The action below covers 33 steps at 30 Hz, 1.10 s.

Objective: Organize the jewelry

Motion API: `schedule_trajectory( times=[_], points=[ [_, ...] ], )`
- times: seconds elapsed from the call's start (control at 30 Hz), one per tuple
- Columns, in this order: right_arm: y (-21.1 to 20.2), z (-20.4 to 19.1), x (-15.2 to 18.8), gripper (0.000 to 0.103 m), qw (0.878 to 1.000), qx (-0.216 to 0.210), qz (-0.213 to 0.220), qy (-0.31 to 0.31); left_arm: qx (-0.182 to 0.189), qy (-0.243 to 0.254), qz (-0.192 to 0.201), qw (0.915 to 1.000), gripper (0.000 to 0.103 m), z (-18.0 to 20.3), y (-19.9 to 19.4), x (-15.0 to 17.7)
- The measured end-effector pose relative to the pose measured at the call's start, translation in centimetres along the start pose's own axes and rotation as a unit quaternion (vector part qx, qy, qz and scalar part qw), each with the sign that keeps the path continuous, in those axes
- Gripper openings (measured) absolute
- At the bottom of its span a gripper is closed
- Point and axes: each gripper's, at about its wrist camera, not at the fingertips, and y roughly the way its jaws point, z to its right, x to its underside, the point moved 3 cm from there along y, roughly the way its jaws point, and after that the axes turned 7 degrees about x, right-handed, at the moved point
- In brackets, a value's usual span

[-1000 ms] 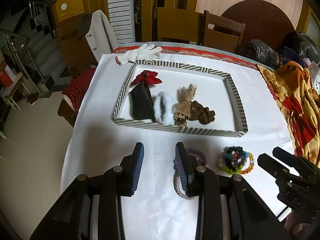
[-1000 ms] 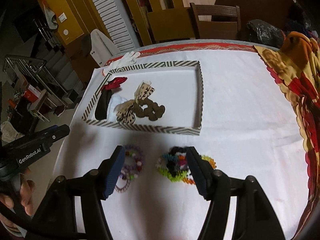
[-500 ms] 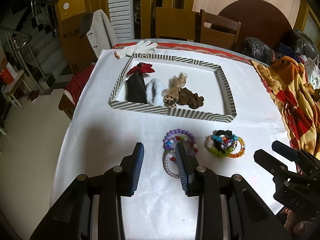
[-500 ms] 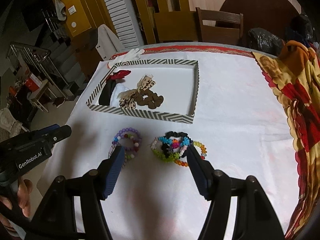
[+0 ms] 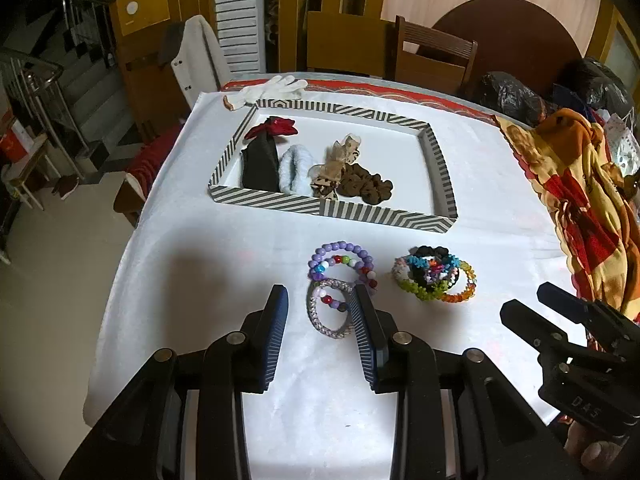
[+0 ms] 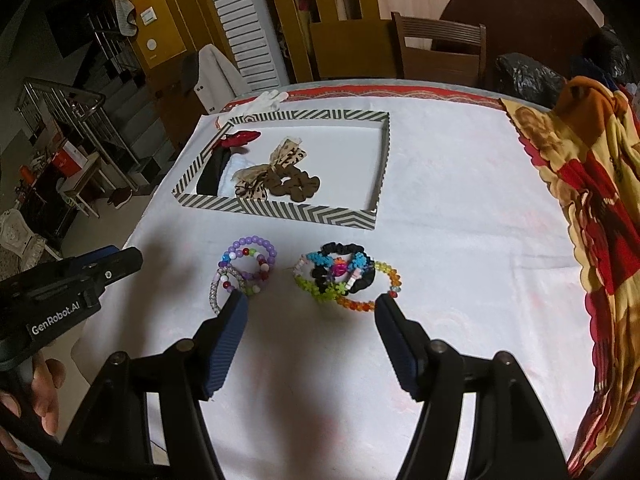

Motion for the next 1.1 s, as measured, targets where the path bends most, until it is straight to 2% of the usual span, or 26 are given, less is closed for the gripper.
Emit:
schedule_trajectory(
  times=[1.1],
  points=[
    [1.4, -0.2, 0.0, 0.070, 1.000, 0.001, -0.015, 0.005, 0.008, 0.003, -0.023, 0.9997, 0.024, -0.7, 1.7, -0.3]
  ],
)
